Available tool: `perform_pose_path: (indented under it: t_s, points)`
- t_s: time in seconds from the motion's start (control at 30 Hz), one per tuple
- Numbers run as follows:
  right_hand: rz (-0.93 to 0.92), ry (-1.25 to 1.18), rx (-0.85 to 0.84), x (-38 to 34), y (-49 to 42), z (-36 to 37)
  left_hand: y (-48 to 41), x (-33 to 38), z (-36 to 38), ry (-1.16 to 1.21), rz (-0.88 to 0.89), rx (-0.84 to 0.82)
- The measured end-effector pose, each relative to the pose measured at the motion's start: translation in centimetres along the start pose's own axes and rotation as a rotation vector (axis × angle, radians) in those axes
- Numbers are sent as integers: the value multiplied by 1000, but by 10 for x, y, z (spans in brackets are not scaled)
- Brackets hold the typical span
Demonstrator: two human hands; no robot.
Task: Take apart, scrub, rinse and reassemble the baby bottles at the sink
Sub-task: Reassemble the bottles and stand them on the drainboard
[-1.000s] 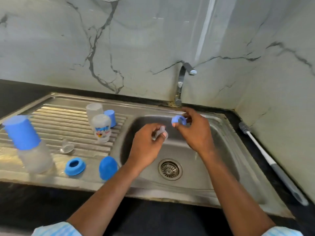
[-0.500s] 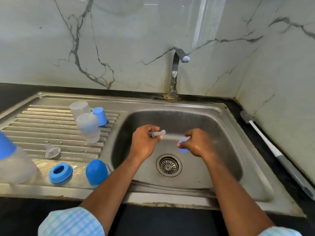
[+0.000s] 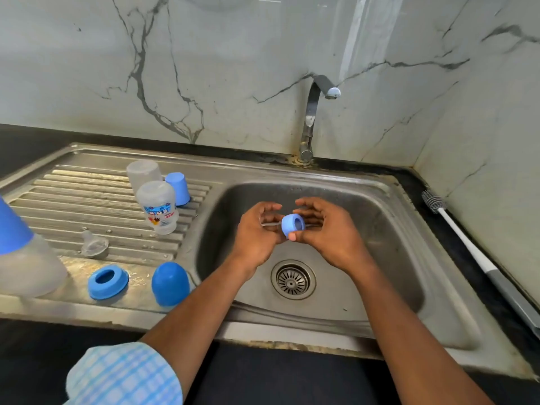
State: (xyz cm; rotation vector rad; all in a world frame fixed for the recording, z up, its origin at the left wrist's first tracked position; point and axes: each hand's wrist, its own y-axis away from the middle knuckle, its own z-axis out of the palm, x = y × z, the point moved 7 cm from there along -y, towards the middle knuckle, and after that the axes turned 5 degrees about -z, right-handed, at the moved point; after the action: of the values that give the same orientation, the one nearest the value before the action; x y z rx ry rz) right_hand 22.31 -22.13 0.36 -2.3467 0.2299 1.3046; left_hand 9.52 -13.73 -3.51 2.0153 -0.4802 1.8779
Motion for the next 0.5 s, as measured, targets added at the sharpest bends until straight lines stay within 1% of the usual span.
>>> perform_pose_path:
  t_s: [0.1, 0.2, 0.33, 0.4, 0.5]
  points:
    - [-9, 28, 25, -1, 1, -1, 3, 5, 7, 100, -2, -82]
    - [-31, 42, 54, -3, 0, -6, 3, 6, 8, 196, -19, -124]
    - [-59, 32, 53, -8, 1, -4, 1, 2, 10, 468, -112, -174]
    - [-72, 27, 33, -10, 2, -3, 0, 2, 9, 516, -113, -169]
    - [-75, -23, 25, -8, 1, -6, 0, 3, 7, 519, -109, -168]
